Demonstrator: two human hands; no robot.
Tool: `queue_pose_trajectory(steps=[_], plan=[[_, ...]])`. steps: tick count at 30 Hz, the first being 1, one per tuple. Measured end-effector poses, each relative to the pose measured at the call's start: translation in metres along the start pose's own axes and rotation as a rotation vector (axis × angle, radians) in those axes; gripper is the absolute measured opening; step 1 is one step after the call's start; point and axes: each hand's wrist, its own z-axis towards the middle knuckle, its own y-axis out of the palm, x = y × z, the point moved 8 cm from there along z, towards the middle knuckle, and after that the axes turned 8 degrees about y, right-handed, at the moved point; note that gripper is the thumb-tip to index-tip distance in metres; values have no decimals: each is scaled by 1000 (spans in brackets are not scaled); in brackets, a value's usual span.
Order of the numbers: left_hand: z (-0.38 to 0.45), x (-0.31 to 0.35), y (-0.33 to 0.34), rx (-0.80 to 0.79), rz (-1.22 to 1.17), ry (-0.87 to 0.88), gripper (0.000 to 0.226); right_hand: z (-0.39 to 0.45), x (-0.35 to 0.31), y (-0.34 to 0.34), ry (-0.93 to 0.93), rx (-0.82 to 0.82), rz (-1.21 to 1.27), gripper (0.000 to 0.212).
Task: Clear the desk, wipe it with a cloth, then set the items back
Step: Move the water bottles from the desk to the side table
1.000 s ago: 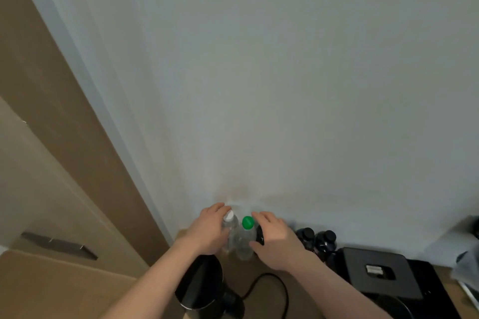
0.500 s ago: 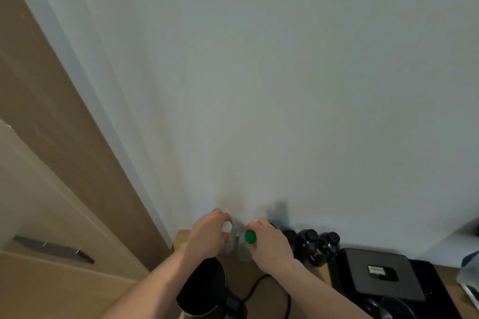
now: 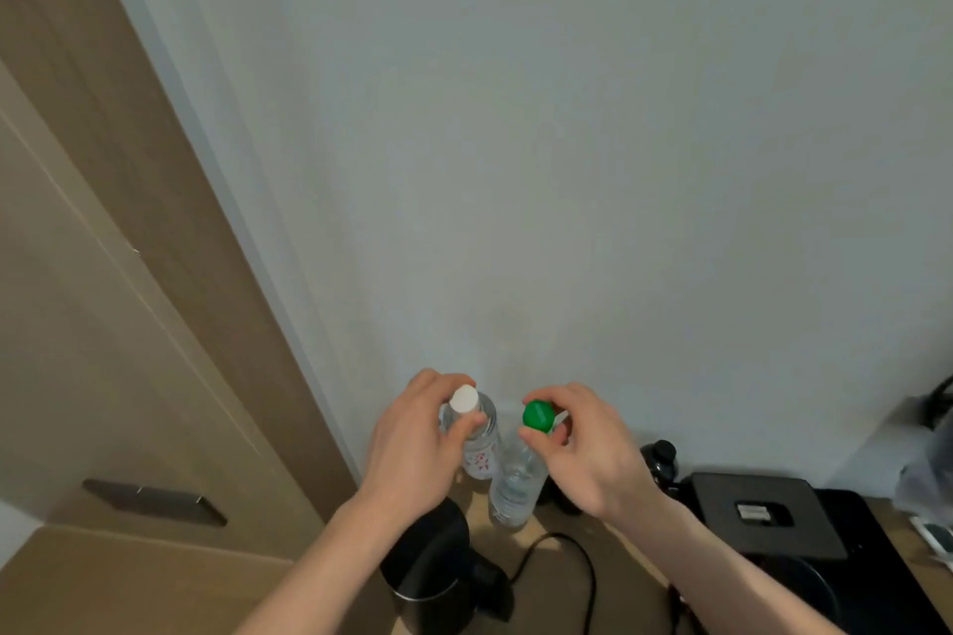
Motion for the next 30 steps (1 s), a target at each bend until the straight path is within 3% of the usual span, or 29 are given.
queue_pose_trajectory(steps=[7,12,22,30], plan=[[-27,74,-49,94,-128,84,22,-67,-3,-53,20,105,207,27],[-56,99,-47,62,-201,83,23,-115,11,-80,-1,137,234,29],[-131,175,3,-78,-210,134,24,-232,74,-129,101,155,268,36],[-223,294,91,-160,-261,178,26,-390,165,-200,191,215,236,37]])
